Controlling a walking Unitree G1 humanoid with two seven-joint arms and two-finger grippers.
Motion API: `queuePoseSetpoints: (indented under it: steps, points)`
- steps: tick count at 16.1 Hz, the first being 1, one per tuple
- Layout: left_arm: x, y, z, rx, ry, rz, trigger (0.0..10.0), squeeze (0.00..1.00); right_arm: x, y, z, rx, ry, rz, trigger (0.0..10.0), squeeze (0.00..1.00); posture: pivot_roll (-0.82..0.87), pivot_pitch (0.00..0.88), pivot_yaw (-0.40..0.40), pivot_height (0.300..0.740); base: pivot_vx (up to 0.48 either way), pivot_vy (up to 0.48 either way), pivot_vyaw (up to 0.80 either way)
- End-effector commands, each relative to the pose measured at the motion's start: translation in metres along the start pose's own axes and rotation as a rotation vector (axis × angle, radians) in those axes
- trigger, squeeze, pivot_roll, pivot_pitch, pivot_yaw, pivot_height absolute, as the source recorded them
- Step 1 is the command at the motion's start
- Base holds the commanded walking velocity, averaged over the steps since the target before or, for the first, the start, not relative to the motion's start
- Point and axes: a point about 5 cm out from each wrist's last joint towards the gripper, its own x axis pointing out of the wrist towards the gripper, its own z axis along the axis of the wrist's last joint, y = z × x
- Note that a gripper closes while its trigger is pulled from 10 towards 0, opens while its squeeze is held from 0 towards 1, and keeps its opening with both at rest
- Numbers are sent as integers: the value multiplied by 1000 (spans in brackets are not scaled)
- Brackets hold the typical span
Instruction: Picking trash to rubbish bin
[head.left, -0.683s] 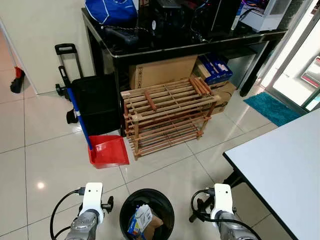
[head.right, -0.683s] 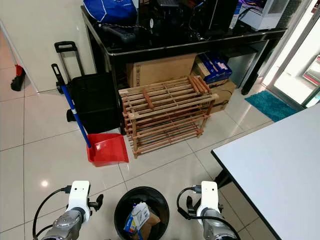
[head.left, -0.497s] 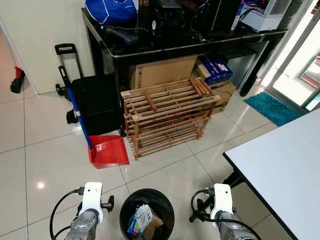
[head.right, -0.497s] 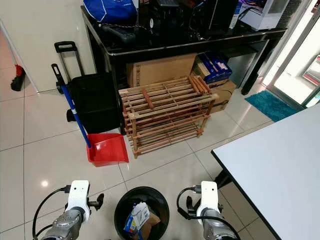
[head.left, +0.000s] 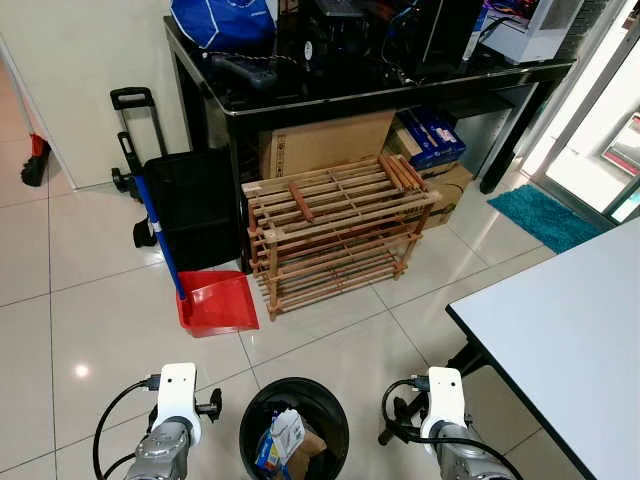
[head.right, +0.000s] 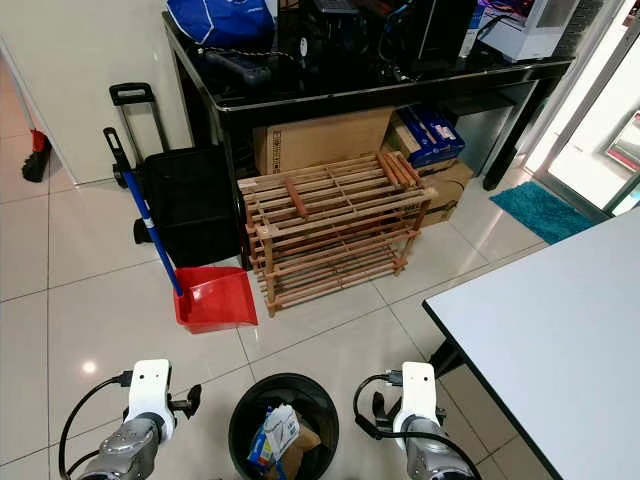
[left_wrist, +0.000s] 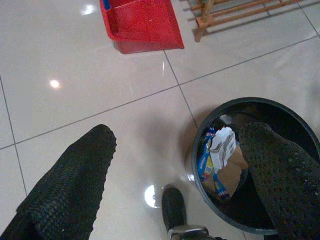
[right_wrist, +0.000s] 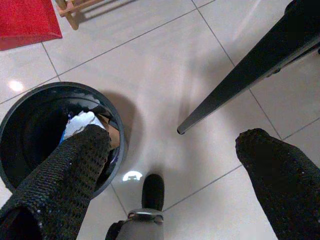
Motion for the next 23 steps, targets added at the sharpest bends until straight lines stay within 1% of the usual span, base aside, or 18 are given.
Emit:
queuePoseSetpoints:
  steps: [1,5,6,9,14,23]
  points:
    - [0,-2,-2,-9,10,7,10000,1000,0,-3,2,7,6,-10,10000,0,2,0,-74,740,0,0,0]
    - [0,-4,-2,-19,11,12,10000,1000,0,-5,2,15,3,-16,10000,0,-12,0,-72,740,0,0,0]
    - [0,-5,-3,23,22,20,10000,0,0,-5,2,16,3,-17,10000,0,-16,4,-72,740,0,0,0]
    - [0,-5,-3,31,31,40,10000,0,0,-6,3,21,3,-19,10000,0,-23,11,-72,740,80,0,0]
    - [0,-4,-6,25,49,51,10000,0,0,-7,3,17,0,-17,10000,0,-22,18,-76,740,-300,0,0]
    - [-1,-4,-7,22,48,50,10000,0,0,-6,4,5,-4,-1,10000,0,-20,21,-80,740,-292,0,0]
